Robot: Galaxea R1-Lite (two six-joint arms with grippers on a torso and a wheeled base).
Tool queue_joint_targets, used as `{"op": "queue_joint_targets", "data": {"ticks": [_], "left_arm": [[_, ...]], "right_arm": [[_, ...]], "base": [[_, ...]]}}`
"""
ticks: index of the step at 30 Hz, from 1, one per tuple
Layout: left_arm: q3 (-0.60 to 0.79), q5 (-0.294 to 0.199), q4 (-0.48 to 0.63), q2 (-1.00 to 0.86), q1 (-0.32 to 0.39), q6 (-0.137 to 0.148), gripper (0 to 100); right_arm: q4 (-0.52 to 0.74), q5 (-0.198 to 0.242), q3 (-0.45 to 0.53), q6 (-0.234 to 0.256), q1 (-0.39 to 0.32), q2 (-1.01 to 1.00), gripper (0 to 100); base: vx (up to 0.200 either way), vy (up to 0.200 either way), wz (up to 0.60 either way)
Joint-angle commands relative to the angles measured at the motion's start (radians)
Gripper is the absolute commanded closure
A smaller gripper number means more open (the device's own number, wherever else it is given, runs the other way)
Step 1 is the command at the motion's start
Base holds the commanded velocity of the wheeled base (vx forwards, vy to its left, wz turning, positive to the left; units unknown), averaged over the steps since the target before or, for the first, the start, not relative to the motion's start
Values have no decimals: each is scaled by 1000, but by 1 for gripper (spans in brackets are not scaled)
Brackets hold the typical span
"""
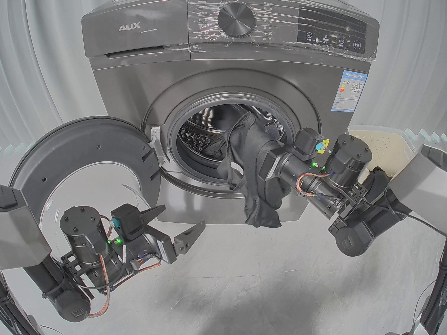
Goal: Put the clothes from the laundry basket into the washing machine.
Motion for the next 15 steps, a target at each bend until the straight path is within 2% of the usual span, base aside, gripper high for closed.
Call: {"op": "queue_joint_targets", "data": {"ticks": [1,10,15], "left_arm": [[-94,-16,-1,60,-14,-1,0],[-183,-33,-1,126,-54,10,0],[-203,-33,-2,151,-56,28,0]], "right_arm": [[-5,-8,44,-4,51,-20,100],[-5,-14,55,-6,108,-12,100],[-5,-22,66,-4,139,-11,100]], "base": [[0,0,0],[0,0,0],[0,0,0]]}}
